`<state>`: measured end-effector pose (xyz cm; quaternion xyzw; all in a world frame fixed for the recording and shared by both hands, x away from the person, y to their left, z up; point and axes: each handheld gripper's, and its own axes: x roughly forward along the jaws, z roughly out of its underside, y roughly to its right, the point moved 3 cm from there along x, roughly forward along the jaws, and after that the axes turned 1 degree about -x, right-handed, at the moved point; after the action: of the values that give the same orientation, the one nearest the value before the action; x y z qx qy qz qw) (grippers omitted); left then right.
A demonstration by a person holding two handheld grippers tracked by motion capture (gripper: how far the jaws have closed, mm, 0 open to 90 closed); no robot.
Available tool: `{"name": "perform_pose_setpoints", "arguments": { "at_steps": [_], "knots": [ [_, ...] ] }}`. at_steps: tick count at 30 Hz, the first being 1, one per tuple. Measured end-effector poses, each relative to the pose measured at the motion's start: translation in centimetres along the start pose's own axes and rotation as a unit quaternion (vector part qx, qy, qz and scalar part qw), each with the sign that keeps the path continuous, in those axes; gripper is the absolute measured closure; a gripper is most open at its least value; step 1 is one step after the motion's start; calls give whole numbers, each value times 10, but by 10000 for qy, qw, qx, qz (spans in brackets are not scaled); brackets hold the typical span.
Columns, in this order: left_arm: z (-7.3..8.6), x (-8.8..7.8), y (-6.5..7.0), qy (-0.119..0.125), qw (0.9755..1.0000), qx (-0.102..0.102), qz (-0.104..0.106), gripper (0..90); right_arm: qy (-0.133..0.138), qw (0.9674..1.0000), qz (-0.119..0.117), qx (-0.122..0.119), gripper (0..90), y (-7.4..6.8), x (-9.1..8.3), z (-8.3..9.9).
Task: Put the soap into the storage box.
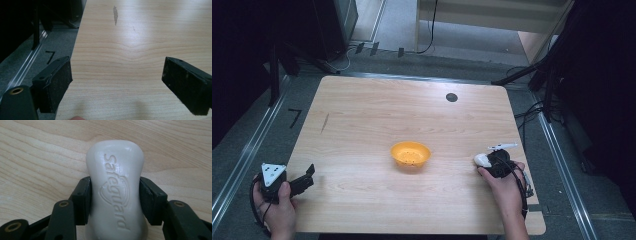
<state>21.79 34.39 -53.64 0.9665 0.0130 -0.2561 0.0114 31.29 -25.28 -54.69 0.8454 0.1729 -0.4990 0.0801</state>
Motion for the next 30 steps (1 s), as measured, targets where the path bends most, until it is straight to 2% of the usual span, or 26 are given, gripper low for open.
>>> {"name": "perform_pose_setpoints", "arguments": {
  "at_steps": [7, 14, 21, 28, 30],
  "knots": [
    [0, 0, -1, 11, 10000, -15, 32, 101, 57, 9999, -48, -111, 494, 1, 0, 1],
    [0, 0, 0, 8, 10000, 3, 15, 101, 101, 9999, -43, -68, 501, 1, 0, 1],
    [0, 0, 0, 5, 10000, -7, 23, 101, 126, 9996, -154, -203, 503, 3, 0, 2],
    [0, 1, 0, -3, 10000, 5, 15, 101, 142, 9990, -115, -418, 507, 2, -3, 3],
    [0, 1, 0, -9, 10000, 15, 12, 101, 130, 9983, -125, -548, 508, 0, -4, 3]
  ]
}}
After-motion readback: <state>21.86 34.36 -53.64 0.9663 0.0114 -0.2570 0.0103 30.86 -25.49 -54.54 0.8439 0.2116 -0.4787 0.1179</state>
